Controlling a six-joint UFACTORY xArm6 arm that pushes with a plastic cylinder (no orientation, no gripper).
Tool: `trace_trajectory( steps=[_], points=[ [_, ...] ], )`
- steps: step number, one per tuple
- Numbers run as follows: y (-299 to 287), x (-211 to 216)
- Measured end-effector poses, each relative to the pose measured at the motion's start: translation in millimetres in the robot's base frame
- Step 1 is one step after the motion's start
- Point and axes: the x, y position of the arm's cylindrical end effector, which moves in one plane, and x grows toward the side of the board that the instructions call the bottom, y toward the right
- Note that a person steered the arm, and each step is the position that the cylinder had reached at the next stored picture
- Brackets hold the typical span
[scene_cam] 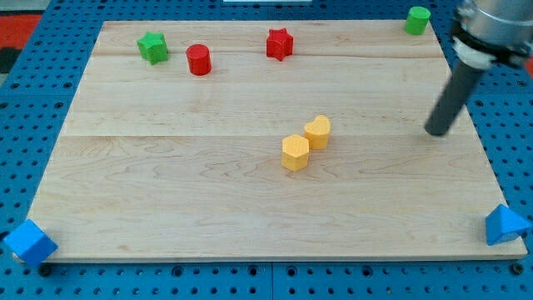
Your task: Nudge the red star a bit up
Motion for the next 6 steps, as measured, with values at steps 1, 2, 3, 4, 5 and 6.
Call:
trace_trajectory(
  steps=[1, 2, 3, 4, 5, 6],
  points=[
    [-5, -54],
    [-31, -77],
    [-116, -104],
    [-175, -136],
    [-230, -159],
    [-296, -159]
  ],
)
